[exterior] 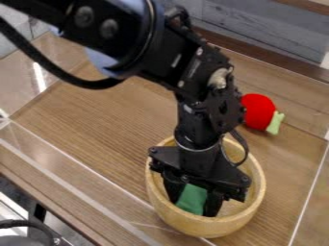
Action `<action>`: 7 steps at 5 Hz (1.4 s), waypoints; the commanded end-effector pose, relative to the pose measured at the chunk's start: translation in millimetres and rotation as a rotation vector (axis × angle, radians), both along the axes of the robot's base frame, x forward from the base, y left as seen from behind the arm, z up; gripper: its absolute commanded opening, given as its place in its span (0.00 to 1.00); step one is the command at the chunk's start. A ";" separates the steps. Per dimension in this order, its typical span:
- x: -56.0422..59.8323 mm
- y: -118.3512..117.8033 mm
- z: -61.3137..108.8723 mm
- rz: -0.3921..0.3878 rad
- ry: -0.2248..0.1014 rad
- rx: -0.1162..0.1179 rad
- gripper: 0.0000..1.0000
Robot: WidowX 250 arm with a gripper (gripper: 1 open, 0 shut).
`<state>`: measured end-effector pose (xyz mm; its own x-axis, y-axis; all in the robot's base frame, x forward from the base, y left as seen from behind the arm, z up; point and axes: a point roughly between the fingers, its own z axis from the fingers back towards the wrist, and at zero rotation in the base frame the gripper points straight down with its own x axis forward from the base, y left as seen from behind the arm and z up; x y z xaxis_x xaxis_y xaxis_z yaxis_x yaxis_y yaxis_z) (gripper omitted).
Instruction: Remove the green block from the brown bowl and put it on the table
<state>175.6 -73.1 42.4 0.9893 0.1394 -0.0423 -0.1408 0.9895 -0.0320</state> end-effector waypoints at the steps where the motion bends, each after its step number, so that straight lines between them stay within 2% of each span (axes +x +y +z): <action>1: 7.8 5.3 10.8 -0.055 -0.017 -0.011 0.00; 4: 6.2 11.1 30.0 -0.149 -0.014 -0.021 0.00; 6: 6.1 39.9 44.7 -0.233 -0.010 -0.038 0.00; 7: 5.8 32.3 49.6 -0.205 -0.009 -0.056 0.00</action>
<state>174.4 -38.6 81.2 0.9945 -0.0639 -0.0826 0.0569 0.9949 -0.0836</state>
